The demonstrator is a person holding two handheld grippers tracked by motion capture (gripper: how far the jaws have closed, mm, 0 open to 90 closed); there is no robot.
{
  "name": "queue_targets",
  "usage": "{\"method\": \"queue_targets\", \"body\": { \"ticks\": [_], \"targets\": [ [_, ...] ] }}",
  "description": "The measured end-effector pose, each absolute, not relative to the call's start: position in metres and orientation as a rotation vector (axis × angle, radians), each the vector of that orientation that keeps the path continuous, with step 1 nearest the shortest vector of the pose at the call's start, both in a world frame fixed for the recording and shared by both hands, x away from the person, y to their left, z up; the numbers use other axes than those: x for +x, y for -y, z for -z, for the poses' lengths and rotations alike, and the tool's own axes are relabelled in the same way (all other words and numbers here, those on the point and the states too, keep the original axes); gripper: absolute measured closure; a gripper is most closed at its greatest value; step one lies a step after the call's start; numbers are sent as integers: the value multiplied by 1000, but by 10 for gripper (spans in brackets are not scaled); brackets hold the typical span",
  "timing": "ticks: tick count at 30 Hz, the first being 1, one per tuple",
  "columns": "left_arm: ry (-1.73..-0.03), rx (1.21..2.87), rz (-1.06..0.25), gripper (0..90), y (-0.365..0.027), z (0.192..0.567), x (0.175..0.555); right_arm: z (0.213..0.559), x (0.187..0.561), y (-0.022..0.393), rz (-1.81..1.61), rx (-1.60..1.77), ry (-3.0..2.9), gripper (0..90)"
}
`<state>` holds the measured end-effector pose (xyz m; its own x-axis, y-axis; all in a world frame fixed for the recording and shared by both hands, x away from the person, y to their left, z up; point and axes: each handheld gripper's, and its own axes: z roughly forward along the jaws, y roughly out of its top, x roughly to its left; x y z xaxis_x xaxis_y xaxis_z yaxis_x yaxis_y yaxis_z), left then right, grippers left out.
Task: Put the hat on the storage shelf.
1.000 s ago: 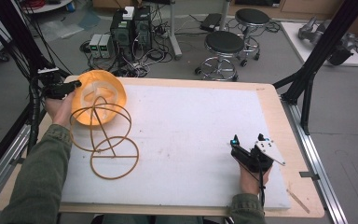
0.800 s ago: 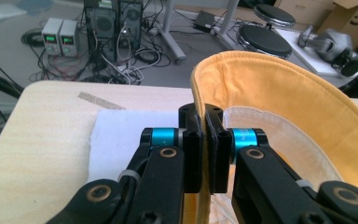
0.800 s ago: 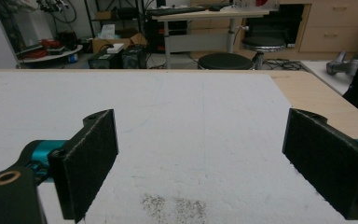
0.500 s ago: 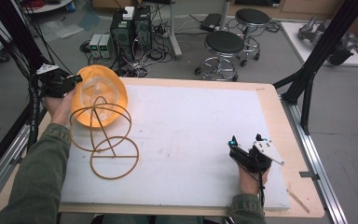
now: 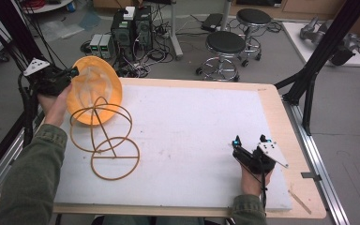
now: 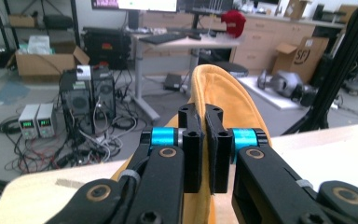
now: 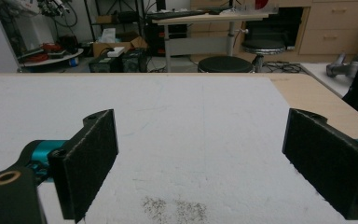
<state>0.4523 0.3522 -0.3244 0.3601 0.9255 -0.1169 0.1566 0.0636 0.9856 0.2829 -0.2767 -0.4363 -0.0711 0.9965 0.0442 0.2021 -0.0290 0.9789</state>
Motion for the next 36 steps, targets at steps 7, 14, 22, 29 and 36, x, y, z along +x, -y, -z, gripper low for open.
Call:
{"method": "queue_targets", "body": {
  "ticks": [7,14,22,29,36],
  "targets": [
    [-1029,1349,-818,867,-358,305,441,437,285,280,-1194,1366,-1397,93],
    [-955,1315,-851,867,-348,280,425,438,287,280,-1205,1375,-1399,93],
    [-840,1315,-905,865,-334,250,403,438,287,282,-1224,1389,-1393,93],
    [-770,1311,-893,865,-325,239,385,439,287,281,-1233,1389,-1408,93],
    [-656,1376,-940,864,-309,231,363,439,287,280,-1241,1397,-1415,93]
  ]
}}
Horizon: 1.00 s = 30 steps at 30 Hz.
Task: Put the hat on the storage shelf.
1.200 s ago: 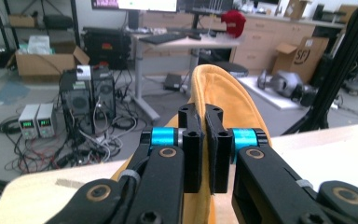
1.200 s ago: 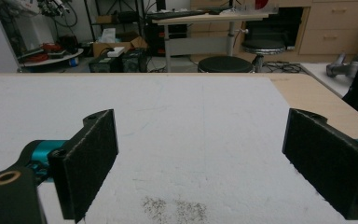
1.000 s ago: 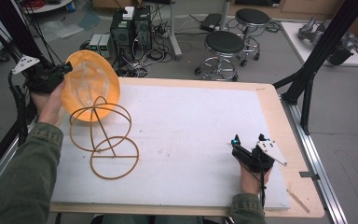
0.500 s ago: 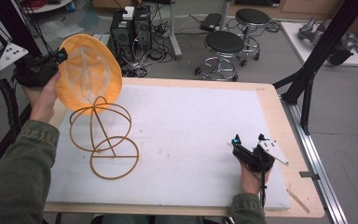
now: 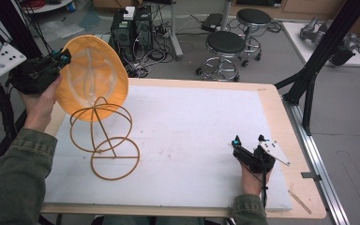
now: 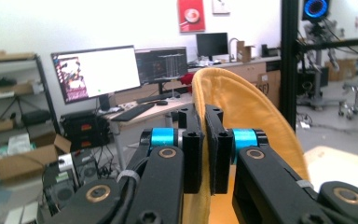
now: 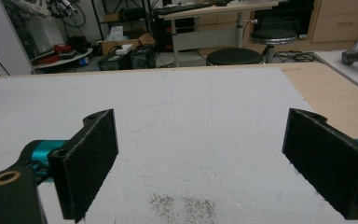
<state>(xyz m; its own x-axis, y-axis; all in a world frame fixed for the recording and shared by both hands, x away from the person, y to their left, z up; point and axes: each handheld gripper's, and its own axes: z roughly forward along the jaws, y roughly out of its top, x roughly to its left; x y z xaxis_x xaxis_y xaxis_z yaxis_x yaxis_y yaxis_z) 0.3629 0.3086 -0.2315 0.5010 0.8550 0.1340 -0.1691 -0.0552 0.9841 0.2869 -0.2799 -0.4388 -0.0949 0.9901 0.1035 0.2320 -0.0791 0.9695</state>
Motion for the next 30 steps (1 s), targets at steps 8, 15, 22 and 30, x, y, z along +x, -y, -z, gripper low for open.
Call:
{"method": "queue_targets", "body": {
  "ticks": [8,15,22,30],
  "targets": [
    [-539,1373,-888,863,-298,231,330,439,287,280,-1262,1398,-1428,93],
    [-458,1379,-804,861,-290,235,300,439,287,279,-1274,1409,-1433,93],
    [-373,1413,-789,861,-278,246,274,438,286,280,-1274,1394,-1433,93],
    [-304,1445,-711,858,-263,259,252,438,286,280,-1276,1391,-1437,93]
  ]
}}
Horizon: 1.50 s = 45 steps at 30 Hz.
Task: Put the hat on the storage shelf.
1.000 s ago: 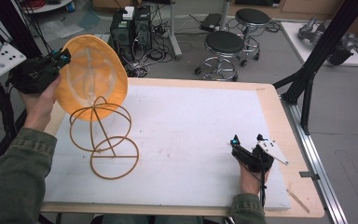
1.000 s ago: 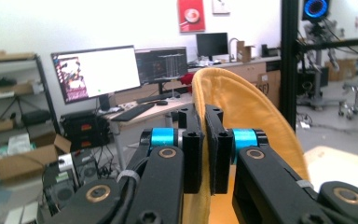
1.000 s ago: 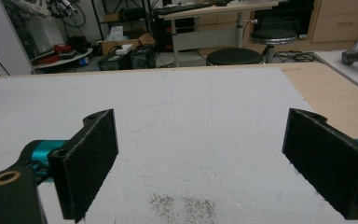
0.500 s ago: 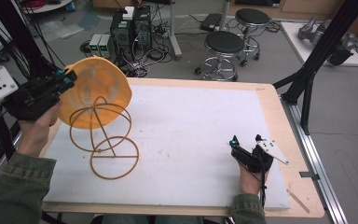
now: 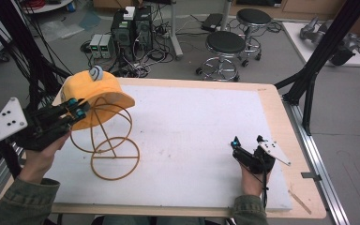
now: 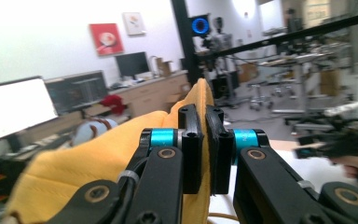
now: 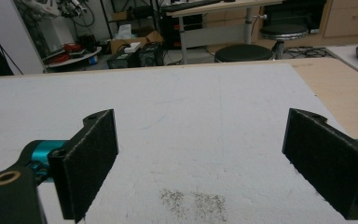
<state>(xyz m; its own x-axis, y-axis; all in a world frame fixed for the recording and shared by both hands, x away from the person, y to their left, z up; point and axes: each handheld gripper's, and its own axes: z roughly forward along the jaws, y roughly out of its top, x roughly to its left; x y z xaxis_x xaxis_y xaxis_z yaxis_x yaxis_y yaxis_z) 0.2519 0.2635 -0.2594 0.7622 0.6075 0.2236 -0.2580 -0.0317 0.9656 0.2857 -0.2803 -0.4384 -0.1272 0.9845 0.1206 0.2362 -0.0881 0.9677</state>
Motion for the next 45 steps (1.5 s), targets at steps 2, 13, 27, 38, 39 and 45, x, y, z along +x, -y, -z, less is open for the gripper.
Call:
{"method": "queue_targets", "body": {
  "ticks": [2,13,27,38,39,45],
  "targets": [
    [-287,1465,-701,857,-258,264,247,438,285,280,-1280,1393,-1438,93],
    [-263,1579,-662,856,-251,301,229,438,284,282,-1282,1398,-1434,93],
    [-238,1648,-566,860,-257,315,223,438,284,281,-1280,1408,-1431,93],
    [-223,1796,-475,861,-257,315,221,438,283,282,-1285,1412,-1428,93],
    [-219,1802,-475,861,-257,315,222,438,283,282,-1284,1415,-1428,93],
    [-215,1806,-466,860,-257,316,221,438,283,282,-1278,1419,-1426,93]
  ]
}}
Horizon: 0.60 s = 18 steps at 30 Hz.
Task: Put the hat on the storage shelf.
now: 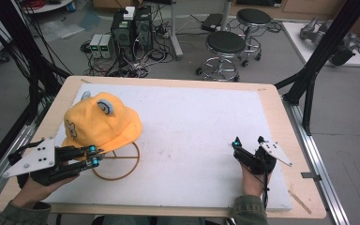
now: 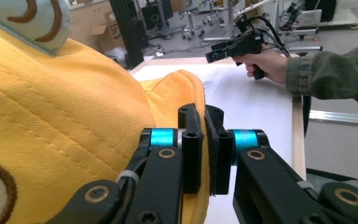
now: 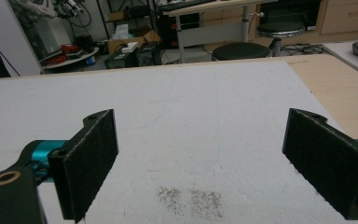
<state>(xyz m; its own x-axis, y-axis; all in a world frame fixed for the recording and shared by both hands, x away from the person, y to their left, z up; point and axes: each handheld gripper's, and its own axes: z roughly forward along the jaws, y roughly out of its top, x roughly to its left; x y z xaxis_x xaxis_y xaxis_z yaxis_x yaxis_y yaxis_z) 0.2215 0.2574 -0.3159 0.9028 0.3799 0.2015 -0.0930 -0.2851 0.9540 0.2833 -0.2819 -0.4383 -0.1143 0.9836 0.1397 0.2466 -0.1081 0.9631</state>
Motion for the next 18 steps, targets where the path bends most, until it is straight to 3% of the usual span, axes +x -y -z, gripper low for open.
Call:
{"method": "queue_targets", "body": {
  "ticks": [2,4,12,18],
  "targets": [
    [-217,1805,-462,839,-258,315,222,438,283,282,-1269,1417,-1429,93],
    [-238,1786,-425,717,-257,315,222,438,283,282,-1269,1418,-1430,93],
    [-217,1763,-408,496,-257,308,217,439,284,281,-1259,1412,-1443,93],
    [-215,1697,-375,456,-265,300,216,439,284,281,-1256,1413,-1442,93]
  ]
}}
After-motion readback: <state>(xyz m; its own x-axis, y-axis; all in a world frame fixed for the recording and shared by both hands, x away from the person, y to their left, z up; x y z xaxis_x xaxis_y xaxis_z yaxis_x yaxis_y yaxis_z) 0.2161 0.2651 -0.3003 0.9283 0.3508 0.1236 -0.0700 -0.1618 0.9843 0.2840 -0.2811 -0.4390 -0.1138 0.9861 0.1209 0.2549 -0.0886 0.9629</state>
